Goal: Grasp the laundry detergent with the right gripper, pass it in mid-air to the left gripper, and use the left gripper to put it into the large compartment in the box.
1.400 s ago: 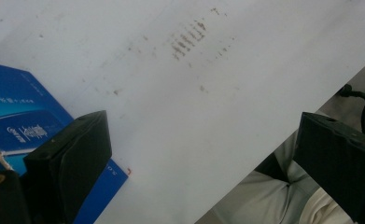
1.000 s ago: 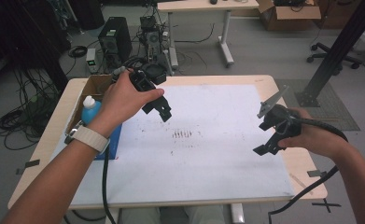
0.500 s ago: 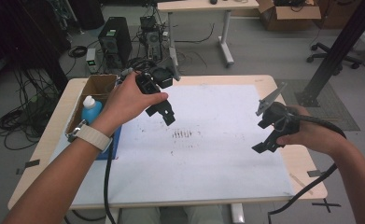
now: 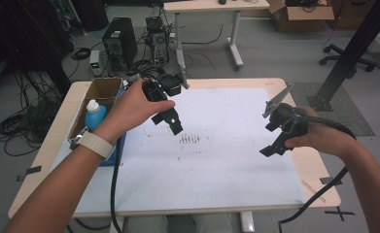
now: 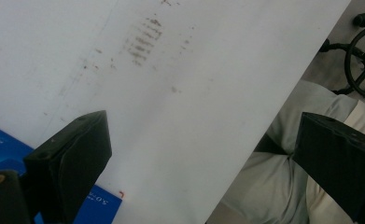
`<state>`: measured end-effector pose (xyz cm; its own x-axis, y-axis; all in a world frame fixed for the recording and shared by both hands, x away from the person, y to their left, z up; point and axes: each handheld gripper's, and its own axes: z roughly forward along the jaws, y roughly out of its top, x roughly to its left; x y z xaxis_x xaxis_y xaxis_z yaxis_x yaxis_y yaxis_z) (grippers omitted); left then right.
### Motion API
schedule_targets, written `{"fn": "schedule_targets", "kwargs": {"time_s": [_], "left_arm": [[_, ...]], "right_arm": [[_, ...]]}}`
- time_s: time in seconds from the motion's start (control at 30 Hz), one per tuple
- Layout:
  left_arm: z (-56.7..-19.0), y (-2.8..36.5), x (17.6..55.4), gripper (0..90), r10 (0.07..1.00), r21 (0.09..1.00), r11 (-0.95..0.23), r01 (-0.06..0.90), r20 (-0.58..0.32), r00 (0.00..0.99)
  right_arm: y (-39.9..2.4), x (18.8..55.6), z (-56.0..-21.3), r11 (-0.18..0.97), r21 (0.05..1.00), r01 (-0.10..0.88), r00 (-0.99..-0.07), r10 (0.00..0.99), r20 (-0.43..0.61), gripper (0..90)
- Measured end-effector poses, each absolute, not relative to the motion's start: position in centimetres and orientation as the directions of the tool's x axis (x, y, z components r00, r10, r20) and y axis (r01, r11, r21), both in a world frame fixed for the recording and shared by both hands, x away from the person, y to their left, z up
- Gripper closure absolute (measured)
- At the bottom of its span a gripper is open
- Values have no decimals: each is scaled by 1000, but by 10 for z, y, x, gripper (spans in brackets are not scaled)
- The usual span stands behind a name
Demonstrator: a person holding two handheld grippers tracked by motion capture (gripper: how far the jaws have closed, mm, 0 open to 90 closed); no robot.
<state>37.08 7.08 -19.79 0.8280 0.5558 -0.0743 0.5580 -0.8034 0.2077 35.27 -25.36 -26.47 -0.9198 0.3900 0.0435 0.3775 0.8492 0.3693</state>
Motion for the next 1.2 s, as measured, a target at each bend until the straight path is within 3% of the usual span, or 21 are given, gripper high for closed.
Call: {"fn": "schedule_targets", "kwargs": {"time_s": [0.6,1.2], "left_arm": [[-198,71,370,49,540,210,-812,545,-84,837],[-203,60,366,50,422,175,-885,431,-85,902]], "right_arm": [[-249,354,-264,850,370,375,-921,388,41,72],[-250,352,-263,848,373,376,-920,390,40,72]]}}
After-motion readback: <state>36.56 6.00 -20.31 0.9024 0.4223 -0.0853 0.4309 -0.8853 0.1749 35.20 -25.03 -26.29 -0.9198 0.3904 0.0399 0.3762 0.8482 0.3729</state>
